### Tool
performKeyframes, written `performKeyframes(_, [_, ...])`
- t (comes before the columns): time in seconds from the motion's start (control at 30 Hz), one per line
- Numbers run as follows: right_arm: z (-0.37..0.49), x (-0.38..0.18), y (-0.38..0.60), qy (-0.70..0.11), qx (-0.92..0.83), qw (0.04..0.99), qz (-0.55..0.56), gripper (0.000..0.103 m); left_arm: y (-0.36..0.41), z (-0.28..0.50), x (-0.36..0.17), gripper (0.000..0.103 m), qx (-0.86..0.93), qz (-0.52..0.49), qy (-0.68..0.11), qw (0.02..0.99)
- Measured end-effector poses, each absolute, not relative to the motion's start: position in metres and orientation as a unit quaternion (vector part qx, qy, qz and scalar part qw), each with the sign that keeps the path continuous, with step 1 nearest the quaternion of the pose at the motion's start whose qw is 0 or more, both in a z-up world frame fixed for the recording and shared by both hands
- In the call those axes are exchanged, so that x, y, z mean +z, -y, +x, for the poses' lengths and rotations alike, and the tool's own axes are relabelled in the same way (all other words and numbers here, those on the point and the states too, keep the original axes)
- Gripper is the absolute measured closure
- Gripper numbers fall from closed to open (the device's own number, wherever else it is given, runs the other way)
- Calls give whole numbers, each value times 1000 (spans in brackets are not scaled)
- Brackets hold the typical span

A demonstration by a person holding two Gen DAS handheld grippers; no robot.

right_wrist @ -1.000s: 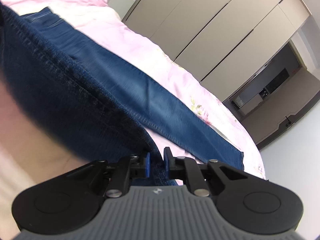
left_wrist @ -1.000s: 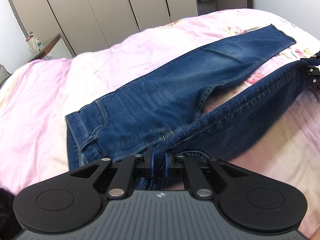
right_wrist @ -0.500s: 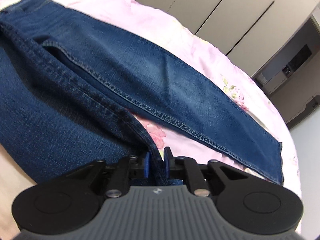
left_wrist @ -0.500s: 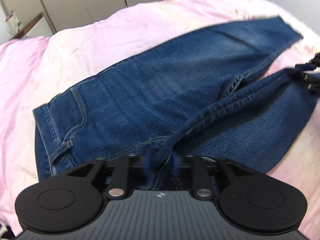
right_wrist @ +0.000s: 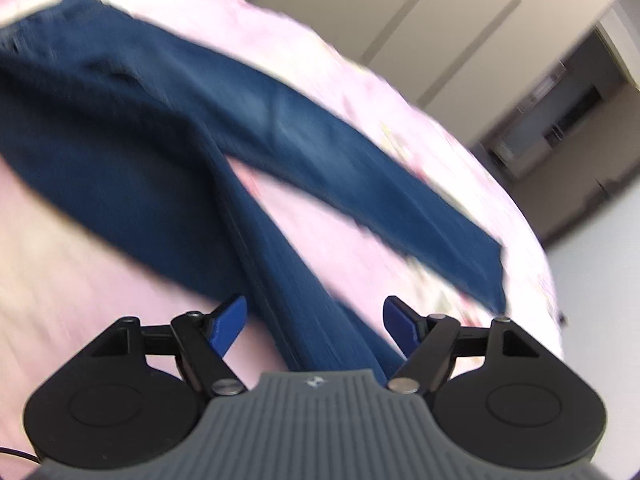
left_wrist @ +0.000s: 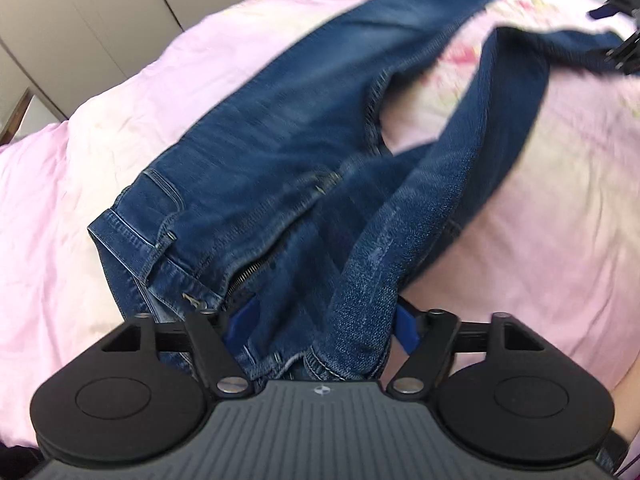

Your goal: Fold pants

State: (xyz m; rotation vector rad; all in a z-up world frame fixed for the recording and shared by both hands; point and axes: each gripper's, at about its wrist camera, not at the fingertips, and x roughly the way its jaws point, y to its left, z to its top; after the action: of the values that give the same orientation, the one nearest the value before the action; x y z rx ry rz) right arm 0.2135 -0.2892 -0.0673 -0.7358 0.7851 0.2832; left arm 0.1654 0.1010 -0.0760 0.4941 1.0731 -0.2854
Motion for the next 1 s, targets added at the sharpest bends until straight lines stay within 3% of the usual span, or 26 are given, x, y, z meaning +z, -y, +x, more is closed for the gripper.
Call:
performKeyframes(0.17, [185, -95, 361, -415, 67, 824, -380, 32, -91, 163, -79, 59, -123, 241, -511, 816])
performKeyframes(0.27, [172, -115, 397, -425, 42, 807, -408, 34, -88, 166, -78, 72, -110, 232, -520, 815])
performKeyframes(0.5, [163, -154, 450, -434, 16, 775, -460, 43, -81, 173, -79, 82, -81, 237, -535, 807])
performKeyframes(0.53, [165, -155, 452, -434, 17, 775, -459, 53, -81, 174, -79, 83, -76, 234, -536, 807])
performKeyframes(0.57, [168, -157, 454, -436, 16, 773, -461, 74, -81, 174, -79, 85, -71, 231, -536, 808])
performKeyframes(0.6, [170, -160, 455, -439, 14, 768, -466, 87, -81, 174, -78, 86, -66, 227, -535, 811])
performKeyframes(0.63, [168, -162, 463, -441, 14, 765, -470, 94, -81, 173, -76, 87, -61, 223, -530, 816])
performKeyframes(0.8, [175, -130, 469, -406, -29, 790, -458, 103, -89, 160, -58, 90, -40, 174, -495, 851])
performKeyframes(1.0, [220, -34, 481, -362, -108, 815, -440, 103, -99, 155, -19, 91, -17, 144, -441, 886])
